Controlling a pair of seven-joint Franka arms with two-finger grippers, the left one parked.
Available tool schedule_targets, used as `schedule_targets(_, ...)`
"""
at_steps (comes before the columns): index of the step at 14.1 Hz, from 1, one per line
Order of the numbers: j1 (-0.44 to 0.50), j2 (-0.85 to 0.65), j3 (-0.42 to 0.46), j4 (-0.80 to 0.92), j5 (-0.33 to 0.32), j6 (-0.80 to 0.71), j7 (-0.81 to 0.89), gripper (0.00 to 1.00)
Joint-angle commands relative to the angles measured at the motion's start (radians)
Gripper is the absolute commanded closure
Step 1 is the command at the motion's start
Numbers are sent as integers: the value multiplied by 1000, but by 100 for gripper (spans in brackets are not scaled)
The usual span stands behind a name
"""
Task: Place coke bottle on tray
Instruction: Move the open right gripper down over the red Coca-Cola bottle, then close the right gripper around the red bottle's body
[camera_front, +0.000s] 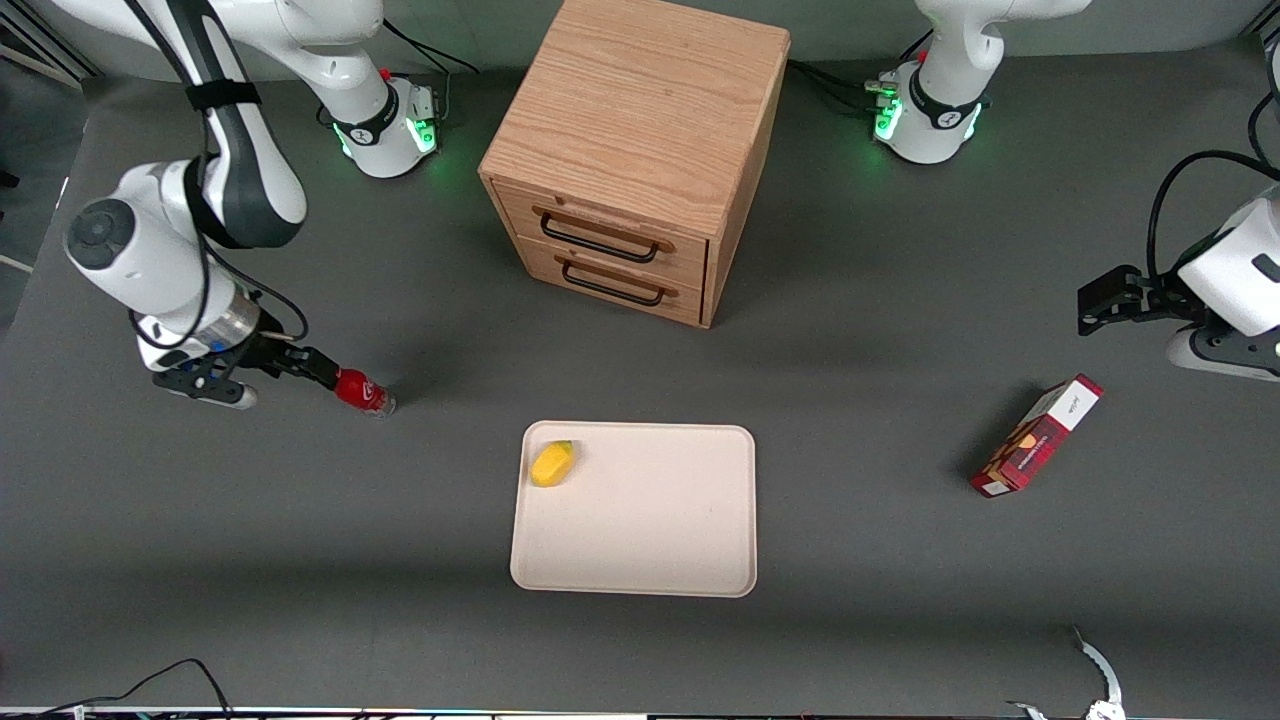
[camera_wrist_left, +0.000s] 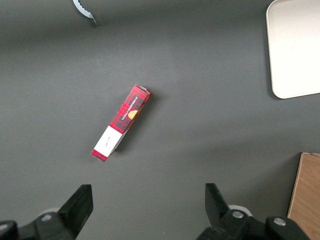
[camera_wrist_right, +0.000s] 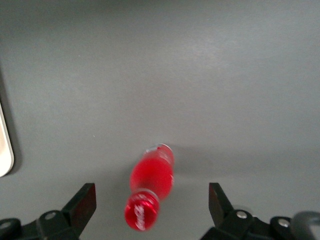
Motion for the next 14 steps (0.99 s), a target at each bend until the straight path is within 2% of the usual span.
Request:
schedule_targets(1, 11, -3, 17, -45, 20, 62, 42, 0)
schedule_targets(5, 10, -15, 17, -79, 20, 62, 45, 0)
schedule_targets(8, 10, -30, 17, -99, 18, 62, 42, 36)
schedule_targets(9, 10, -30, 18, -97, 17, 62, 40, 51)
schedule_targets(10, 11, -30, 18, -97, 9, 62, 39, 72)
schedule_targets(11, 13, -30, 20, -96, 8, 60, 37, 85)
schedule_targets(12, 13, -30, 20, -94, 8, 59, 34, 95)
schedule_targets(14, 13, -39, 34, -84, 6, 48, 33, 100)
